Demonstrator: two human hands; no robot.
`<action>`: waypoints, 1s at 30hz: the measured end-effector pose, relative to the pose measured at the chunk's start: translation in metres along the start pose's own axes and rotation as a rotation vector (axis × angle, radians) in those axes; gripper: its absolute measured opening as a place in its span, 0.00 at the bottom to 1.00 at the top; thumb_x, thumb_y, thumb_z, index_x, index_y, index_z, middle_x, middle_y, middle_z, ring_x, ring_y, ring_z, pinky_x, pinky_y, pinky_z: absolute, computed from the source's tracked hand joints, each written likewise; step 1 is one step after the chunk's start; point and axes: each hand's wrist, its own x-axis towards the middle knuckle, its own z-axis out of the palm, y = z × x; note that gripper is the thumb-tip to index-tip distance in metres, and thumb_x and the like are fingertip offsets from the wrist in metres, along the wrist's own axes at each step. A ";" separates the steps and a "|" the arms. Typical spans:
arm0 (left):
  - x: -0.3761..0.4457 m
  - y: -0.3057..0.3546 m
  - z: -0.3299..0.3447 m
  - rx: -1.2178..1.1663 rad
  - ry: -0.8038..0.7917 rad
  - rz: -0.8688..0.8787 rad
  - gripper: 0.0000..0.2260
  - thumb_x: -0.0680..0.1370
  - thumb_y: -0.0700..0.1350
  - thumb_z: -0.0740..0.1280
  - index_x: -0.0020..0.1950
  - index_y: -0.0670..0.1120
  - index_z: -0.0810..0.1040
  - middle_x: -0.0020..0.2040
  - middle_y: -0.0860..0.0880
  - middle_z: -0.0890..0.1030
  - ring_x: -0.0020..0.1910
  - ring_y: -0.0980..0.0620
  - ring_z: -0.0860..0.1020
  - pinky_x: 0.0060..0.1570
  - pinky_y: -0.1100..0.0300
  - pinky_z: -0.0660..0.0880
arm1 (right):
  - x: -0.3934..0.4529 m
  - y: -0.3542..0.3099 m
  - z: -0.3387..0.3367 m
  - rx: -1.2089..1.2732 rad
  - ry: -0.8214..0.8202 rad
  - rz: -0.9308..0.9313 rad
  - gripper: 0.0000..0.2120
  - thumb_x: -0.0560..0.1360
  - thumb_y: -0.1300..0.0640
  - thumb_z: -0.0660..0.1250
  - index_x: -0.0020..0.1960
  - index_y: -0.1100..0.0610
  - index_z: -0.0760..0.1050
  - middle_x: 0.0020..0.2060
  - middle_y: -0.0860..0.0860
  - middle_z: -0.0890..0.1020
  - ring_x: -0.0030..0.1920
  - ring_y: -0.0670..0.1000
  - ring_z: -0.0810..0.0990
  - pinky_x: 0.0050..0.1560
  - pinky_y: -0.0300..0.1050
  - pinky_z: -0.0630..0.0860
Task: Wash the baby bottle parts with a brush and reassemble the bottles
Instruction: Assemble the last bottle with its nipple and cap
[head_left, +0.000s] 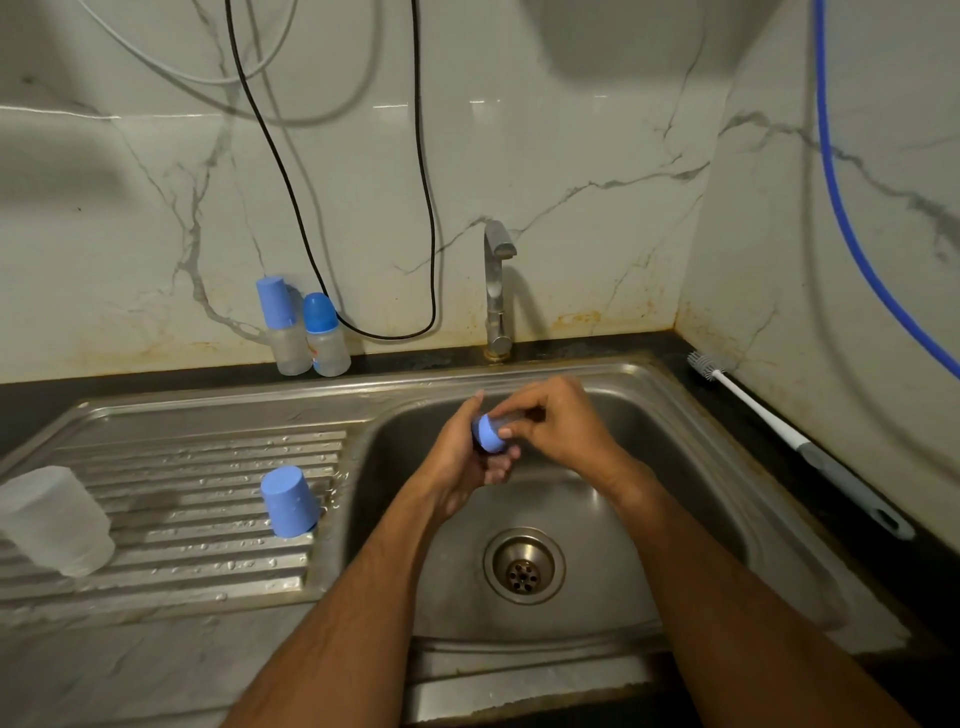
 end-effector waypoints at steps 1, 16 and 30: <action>0.002 -0.002 0.000 0.028 0.031 0.034 0.23 0.84 0.59 0.55 0.52 0.41 0.79 0.38 0.42 0.77 0.33 0.51 0.74 0.36 0.57 0.71 | -0.001 0.000 0.001 -0.006 0.014 0.023 0.12 0.73 0.62 0.76 0.55 0.53 0.85 0.50 0.49 0.87 0.48 0.41 0.83 0.55 0.42 0.81; 0.006 -0.006 -0.009 0.038 0.164 0.081 0.20 0.85 0.53 0.56 0.63 0.39 0.78 0.42 0.43 0.80 0.35 0.52 0.74 0.37 0.58 0.72 | -0.001 0.005 -0.012 0.409 0.092 0.305 0.17 0.73 0.70 0.73 0.61 0.61 0.81 0.43 0.56 0.87 0.42 0.50 0.87 0.42 0.42 0.84; -0.010 -0.001 -0.009 -0.017 0.160 0.118 0.11 0.82 0.36 0.62 0.64 0.40 0.77 0.58 0.40 0.83 0.57 0.43 0.83 0.59 0.46 0.80 | -0.011 -0.005 0.011 0.240 0.014 0.246 0.20 0.71 0.65 0.78 0.61 0.58 0.80 0.47 0.43 0.82 0.43 0.33 0.81 0.41 0.27 0.76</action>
